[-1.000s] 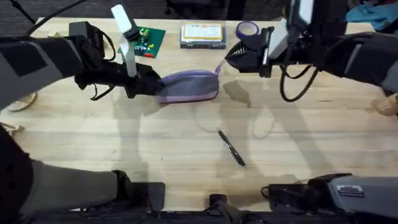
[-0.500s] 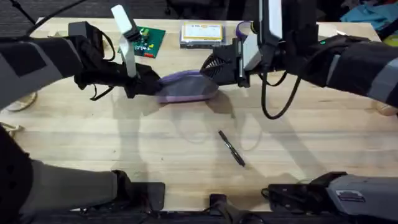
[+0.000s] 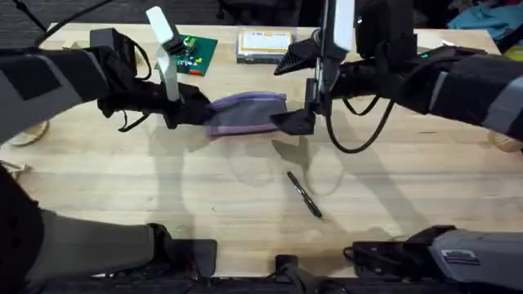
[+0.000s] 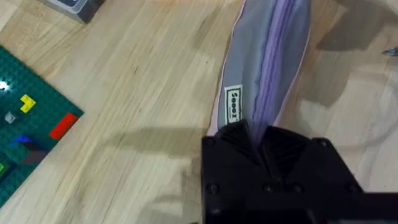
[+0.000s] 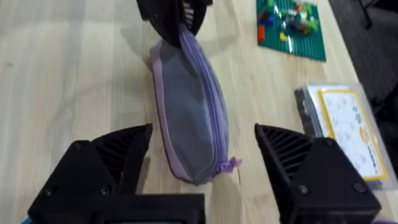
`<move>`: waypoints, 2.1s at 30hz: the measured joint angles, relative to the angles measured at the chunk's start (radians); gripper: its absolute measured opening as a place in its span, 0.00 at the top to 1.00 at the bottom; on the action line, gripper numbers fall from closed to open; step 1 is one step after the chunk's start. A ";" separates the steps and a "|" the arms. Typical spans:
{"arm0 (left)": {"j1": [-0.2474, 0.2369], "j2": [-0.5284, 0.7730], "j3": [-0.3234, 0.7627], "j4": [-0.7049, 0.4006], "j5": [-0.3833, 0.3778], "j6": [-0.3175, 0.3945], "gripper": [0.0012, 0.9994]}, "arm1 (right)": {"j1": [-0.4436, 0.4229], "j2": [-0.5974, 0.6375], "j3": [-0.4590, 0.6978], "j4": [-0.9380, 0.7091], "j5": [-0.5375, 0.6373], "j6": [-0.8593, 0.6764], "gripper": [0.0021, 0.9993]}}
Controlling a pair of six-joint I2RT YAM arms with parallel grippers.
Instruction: Unzip the bag, pick up the pens from the table one at a time and place them inside, then zip the bag closed.
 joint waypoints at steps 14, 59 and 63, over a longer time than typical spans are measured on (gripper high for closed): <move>0.000 0.000 0.000 0.000 0.000 0.000 0.96 | -0.175 0.000 0.000 -0.025 0.025 0.000 0.00; 0.000 0.000 0.000 0.000 0.000 0.000 0.96 | -0.337 0.000 0.000 -0.023 -0.113 1.649 0.00; 0.000 0.000 0.000 0.000 0.000 0.000 0.96 | -0.326 0.000 0.000 -0.025 -0.066 1.649 0.00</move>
